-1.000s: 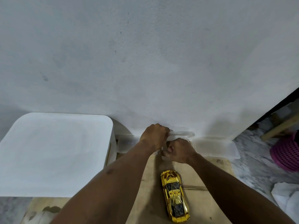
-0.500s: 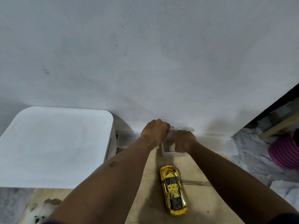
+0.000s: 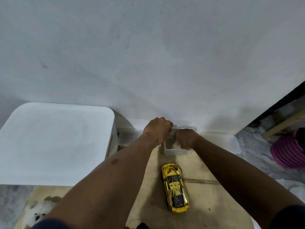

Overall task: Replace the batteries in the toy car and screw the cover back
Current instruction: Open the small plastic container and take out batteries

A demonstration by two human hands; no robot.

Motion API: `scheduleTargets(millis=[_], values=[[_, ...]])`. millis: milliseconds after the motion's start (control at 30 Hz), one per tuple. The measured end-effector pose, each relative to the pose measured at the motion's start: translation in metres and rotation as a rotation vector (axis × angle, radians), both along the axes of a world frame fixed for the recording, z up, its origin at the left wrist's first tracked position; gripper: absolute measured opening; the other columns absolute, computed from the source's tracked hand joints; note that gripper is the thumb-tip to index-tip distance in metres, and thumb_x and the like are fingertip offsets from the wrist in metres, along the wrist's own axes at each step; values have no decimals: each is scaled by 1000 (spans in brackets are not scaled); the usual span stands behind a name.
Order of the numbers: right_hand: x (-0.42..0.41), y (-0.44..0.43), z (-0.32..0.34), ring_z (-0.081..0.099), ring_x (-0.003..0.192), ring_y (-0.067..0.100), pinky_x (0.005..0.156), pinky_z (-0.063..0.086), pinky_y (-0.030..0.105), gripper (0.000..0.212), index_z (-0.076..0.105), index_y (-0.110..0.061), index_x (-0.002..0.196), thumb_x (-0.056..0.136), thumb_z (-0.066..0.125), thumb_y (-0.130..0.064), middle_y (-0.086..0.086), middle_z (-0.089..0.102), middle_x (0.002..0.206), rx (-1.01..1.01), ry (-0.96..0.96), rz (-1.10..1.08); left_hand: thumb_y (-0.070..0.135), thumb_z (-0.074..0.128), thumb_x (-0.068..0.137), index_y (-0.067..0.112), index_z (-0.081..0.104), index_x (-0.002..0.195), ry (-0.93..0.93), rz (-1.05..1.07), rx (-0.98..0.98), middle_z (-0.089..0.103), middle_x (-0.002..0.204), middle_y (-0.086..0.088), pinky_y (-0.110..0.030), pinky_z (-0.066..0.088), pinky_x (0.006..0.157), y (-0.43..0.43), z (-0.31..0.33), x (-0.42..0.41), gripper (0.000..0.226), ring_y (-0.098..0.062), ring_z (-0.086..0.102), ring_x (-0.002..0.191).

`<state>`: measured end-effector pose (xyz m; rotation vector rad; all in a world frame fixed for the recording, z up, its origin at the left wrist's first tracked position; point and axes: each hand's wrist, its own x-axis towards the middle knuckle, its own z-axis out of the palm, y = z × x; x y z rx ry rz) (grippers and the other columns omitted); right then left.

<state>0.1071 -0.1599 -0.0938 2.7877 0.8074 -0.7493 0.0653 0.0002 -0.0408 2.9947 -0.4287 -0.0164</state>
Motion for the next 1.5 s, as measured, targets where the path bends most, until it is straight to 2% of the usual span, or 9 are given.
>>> scheduleTargets(millis=[133, 267, 467, 800, 867, 1033, 1233, 1333, 1500], values=[[1, -9, 1, 60, 89, 18, 64, 43, 22, 17, 67, -19, 93, 86, 65, -3, 2, 69, 101, 159, 123, -39, 20, 50, 98, 17, 66, 110, 12, 8, 35, 66, 101, -11, -31, 38, 66, 2, 3, 0, 20, -30, 62, 90], [0, -16, -2, 63, 91, 18, 71, 44, 22, 15, 73, -15, 96, 87, 68, -4, 2, 71, 104, 299, 187, -84, 19, 50, 98, 16, 66, 109, 6, 10, 56, 66, 101, -12, -31, 37, 67, 0, 7, -3, 20, -31, 63, 92], [-13, -23, 3, 54, 56, 5, 54, 42, 22, 18, 62, -13, 75, 78, 76, -4, -6, 61, 67, 688, 103, -261, 19, 48, 99, 16, 65, 108, 33, 40, 24, 65, 106, -12, -32, 37, 70, -2, 7, -5, 20, -32, 62, 97], [-54, -24, -6, 53, 55, 6, 55, 43, 18, 29, 57, -18, 59, 69, 72, 4, -8, 58, 58, 1052, -112, -381, 11, 49, 98, 12, 64, 107, 63, -10, 147, 65, 106, -11, -31, 38, 68, -16, 12, -15, 17, -30, 63, 97], [-64, -30, -3, 59, 55, 13, 53, 48, 26, 12, 69, -7, 65, 75, 67, 0, 2, 69, 66, 1063, -18, -380, 10, 50, 96, 11, 64, 104, 69, -20, 156, 65, 104, -11, -32, 39, 67, -16, 10, -18, 16, -31, 63, 96], [-87, -54, 5, 50, 40, 17, 41, 37, 17, 25, 70, 11, 82, 88, 49, -1, 27, 71, 87, 1114, 493, -738, 12, 57, 92, 10, 66, 107, 142, -64, 146, 65, 110, -11, -34, 46, 73, -16, -3, -28, 17, -31, 64, 100], [-113, -79, -2, 52, 49, 17, 41, 36, 20, 26, 64, 1, 85, 91, 40, -7, 23, 70, 92, 1157, 812, -1124, 16, 60, 90, 12, 62, 120, 241, -66, 120, 61, 121, -9, -39, 51, 85, -20, -23, -42, 31, -31, 62, 109], [-123, -83, -7, 55, 57, 16, 46, 38, 23, 11, 59, -3, 94, 88, 50, -5, 12, 61, 81, 1127, 800, -1212, 18, 57, 88, 17, 62, 121, 230, -57, 111, 62, 119, -6, -36, 49, 83, -15, -18, -50, 33, -27, 61, 110], [-151, -79, -13, 48, 49, 14, 44, 35, 21, 17, 61, -10, 103, 97, 48, -1, 9, 54, 68, 865, 592, -1139, 27, 53, 88, 24, 61, 123, 200, -56, 93, 62, 124, -4, -35, 47, 86, 8, 1, -61, 36, -26, 59, 113]])
